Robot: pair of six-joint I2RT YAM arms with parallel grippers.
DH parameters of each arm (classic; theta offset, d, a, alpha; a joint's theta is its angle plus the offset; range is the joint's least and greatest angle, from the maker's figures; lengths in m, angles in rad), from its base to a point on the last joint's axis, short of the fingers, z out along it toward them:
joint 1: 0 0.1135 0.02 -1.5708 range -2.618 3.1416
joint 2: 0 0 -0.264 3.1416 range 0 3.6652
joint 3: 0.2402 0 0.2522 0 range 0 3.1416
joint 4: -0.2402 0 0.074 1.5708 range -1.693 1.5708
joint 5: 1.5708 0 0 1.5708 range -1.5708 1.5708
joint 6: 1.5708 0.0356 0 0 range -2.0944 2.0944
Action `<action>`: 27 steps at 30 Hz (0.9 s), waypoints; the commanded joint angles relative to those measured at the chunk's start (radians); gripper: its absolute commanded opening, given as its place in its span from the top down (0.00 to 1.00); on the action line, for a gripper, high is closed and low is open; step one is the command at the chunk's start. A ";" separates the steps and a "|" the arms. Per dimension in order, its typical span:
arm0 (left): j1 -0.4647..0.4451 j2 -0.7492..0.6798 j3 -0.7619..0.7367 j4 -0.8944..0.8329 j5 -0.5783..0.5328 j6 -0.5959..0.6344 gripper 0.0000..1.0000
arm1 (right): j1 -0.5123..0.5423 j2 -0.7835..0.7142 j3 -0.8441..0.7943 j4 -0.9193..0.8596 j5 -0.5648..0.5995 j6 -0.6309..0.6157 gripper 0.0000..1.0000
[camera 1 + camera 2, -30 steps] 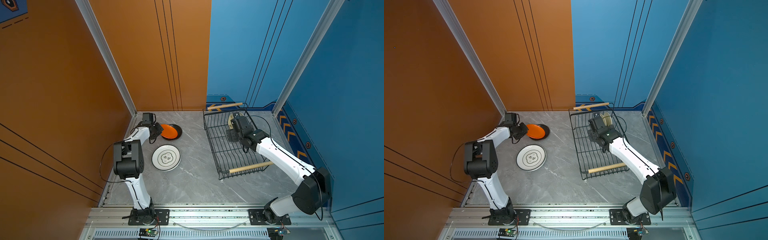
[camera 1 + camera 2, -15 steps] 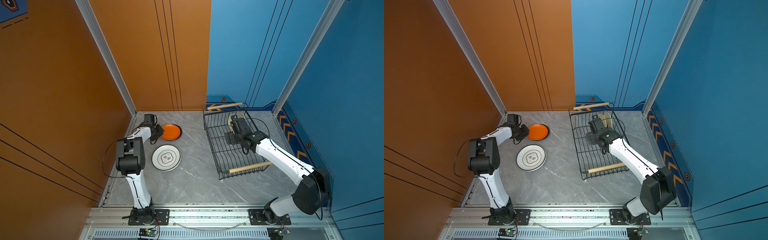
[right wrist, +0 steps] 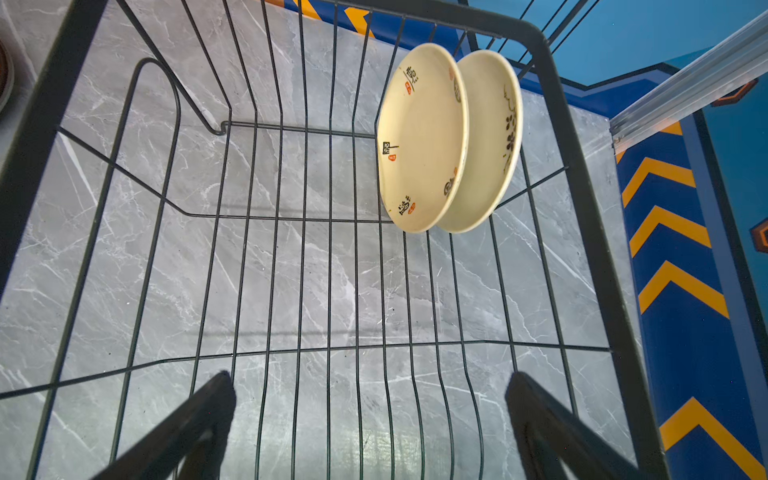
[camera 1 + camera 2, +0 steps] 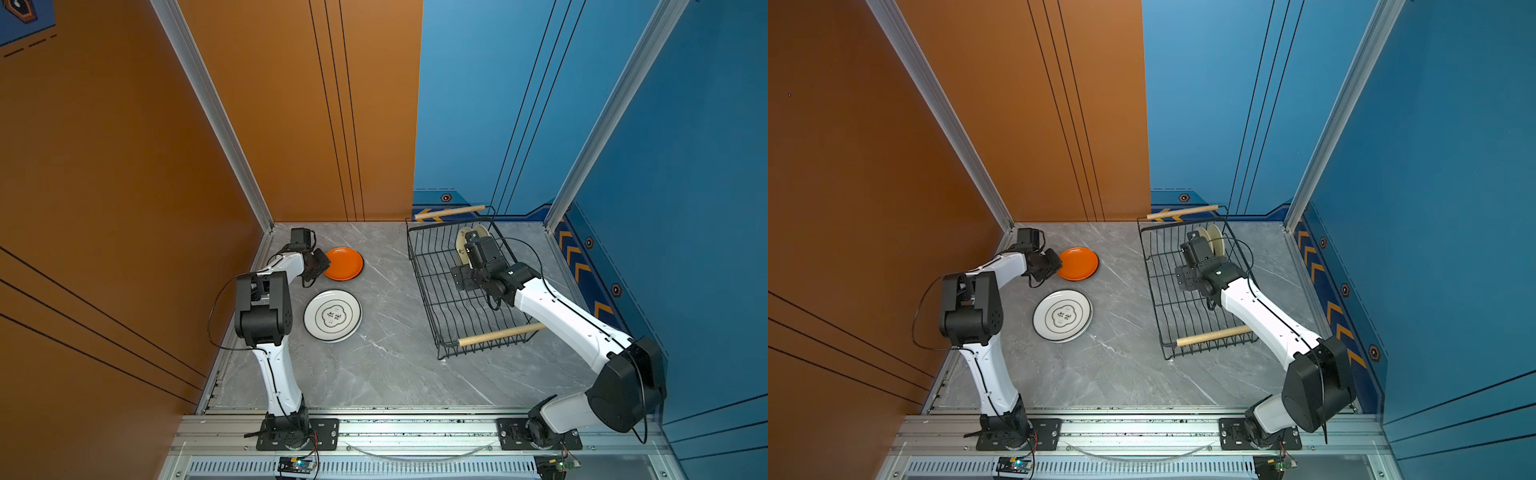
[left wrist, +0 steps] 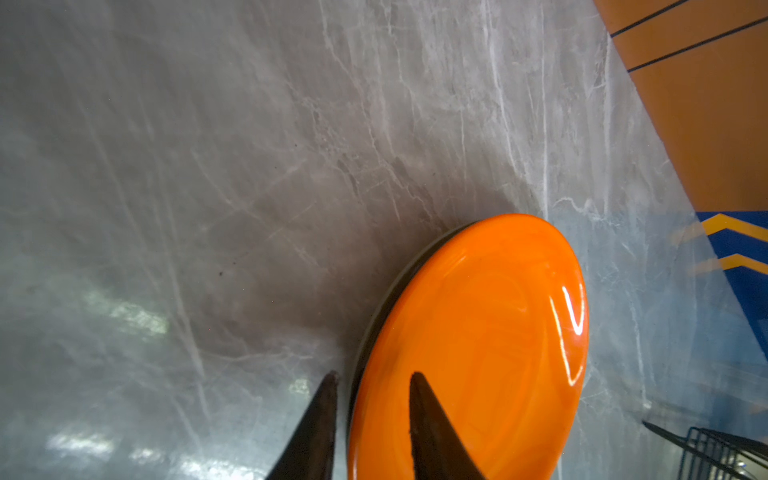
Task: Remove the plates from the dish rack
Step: 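Lower the orange plate onto the black plate with the left gripper, then open the left gripper and draw it back while the right moves to the cream plates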
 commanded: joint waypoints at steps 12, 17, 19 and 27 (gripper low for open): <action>-0.025 -0.096 -0.012 -0.077 -0.003 0.057 0.31 | -0.058 -0.021 -0.022 -0.001 -0.123 0.008 0.00; -0.024 -0.228 -0.111 -0.092 -0.042 0.099 0.26 | -0.097 0.013 0.013 -0.005 -0.175 0.007 0.00; -0.025 -0.289 -0.155 -0.092 -0.060 0.109 0.25 | -0.110 0.026 0.030 -0.006 -0.187 0.011 0.00; -0.026 -0.558 -0.310 -0.137 -0.122 0.128 0.15 | -0.142 0.114 0.128 -0.005 -0.200 0.010 0.00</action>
